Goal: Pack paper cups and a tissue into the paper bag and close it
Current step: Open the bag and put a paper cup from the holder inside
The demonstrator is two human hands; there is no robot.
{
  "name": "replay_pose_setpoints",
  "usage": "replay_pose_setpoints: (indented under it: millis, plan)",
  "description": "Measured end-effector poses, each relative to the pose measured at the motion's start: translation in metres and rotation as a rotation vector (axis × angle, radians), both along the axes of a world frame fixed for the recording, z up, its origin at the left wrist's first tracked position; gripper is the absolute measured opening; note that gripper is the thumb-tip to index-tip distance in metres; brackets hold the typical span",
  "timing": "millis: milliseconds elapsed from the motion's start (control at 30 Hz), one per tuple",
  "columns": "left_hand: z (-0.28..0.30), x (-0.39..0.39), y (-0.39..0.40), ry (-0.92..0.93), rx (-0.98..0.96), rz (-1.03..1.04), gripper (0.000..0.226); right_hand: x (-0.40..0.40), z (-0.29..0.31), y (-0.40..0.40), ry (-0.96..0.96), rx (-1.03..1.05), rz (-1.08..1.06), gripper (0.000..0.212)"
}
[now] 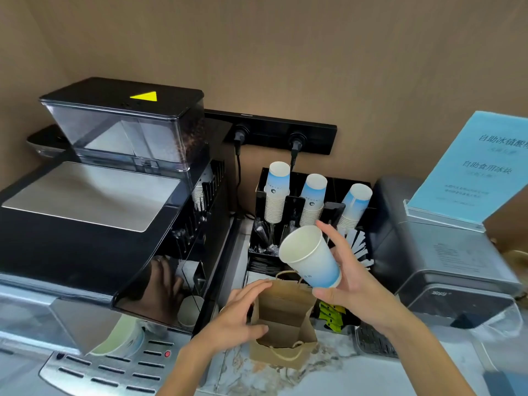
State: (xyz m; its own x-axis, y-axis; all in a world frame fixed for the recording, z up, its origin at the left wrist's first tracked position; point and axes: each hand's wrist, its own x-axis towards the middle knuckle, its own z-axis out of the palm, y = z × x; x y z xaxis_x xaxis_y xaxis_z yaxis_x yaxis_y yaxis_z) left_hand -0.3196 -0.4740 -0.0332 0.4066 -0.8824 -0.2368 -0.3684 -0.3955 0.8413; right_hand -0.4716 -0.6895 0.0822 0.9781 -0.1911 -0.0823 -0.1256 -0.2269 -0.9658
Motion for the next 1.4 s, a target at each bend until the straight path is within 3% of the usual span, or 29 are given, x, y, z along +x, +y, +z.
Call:
replay_pose_setpoints:
  millis: [133,300,467,567,733,833,933,1100,1267,1400]
  plan:
    - [0.001,0.0,-0.001,0.011,0.011,0.009,0.08,-0.009,-0.01,0.014,0.028,0.001,0.005,0.097]
    - [-0.002,-0.001,-0.002,-0.041,0.027,0.018,0.086,-0.011,-0.033,0.029,0.2,-0.003,0.051,0.081]
    - [-0.008,-0.003,-0.003,-0.081,0.04,0.015,0.083,0.004,-0.046,0.047,0.349,-0.299,0.057,0.066]
    - [-0.011,-0.004,-0.003,-0.071,0.052,0.025,0.075,0.017,-0.049,0.053,0.394,-0.538,0.087,0.075]
    - [-0.014,-0.003,-0.003,-0.108,0.037,0.02,0.08,0.033,-0.048,0.064,0.421,-0.653,0.111,0.089]
    - [-0.012,-0.003,-0.001,-0.118,0.024,0.012,0.083,0.037,-0.046,0.068,0.364,-0.74,0.036,0.11]
    - [-0.005,-0.005,0.001,-0.152,0.016,-0.033,0.089,0.035,-0.048,0.069,0.305,-0.799,0.025,0.11]
    - [-0.001,-0.008,-0.001,-0.134,0.015,-0.044,0.088,0.034,-0.048,0.073,0.348,-1.025,0.174,0.076]
    - [-0.004,-0.009,-0.002,-0.137,0.006,-0.062,0.084,0.045,-0.058,0.075,0.617,-1.296,0.452,0.069]
    - [-0.009,-0.012,-0.007,-0.121,0.021,-0.106,0.088,0.067,-0.074,0.079,0.809,-1.324,0.632,0.073]
